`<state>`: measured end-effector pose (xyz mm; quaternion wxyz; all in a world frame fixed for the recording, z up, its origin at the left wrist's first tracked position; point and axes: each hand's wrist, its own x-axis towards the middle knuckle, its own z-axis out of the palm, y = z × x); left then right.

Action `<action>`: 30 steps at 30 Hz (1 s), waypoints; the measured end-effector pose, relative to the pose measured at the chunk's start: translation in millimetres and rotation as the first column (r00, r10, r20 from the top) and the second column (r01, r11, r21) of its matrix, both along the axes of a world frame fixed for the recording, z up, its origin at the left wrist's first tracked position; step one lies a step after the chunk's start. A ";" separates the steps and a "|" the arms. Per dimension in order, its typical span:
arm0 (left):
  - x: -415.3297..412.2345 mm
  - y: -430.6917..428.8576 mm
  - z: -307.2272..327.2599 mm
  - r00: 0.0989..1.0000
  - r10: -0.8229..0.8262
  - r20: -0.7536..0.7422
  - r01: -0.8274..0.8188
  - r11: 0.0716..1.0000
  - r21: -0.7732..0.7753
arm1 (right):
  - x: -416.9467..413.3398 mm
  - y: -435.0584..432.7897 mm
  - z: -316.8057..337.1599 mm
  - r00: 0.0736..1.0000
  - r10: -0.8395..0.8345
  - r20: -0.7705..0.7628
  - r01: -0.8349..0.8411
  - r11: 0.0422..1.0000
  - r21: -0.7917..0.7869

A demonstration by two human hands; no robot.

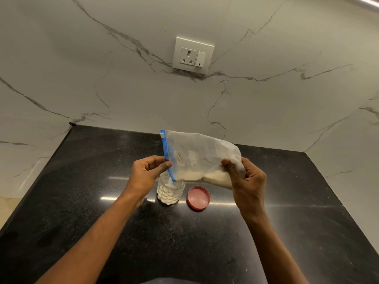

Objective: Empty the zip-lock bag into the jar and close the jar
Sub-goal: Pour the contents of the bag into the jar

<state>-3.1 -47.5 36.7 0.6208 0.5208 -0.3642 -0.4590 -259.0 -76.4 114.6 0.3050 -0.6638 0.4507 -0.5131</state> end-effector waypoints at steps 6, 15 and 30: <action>-0.8 -1.0 3.3 1.000 -0.002 -0.005 0.002 1.000 0.000 | -0.4 -3.8 -1.1 1.000 -0.002 -0.029 0.001 1.000 -0.009; -2.0 -1.9 7.4 1.000 -0.014 -0.006 0.014 1.000 -0.004 | -2.0 -6.8 2.7 0.998 -0.045 -0.042 0.044 0.998 -0.034; -1.3 -2.9 7.3 0.999 -0.044 -0.006 0.044 0.999 -0.002 | -4.5 -14.2 11.2 0.997 0.044 -0.071 -0.045 0.999 -0.011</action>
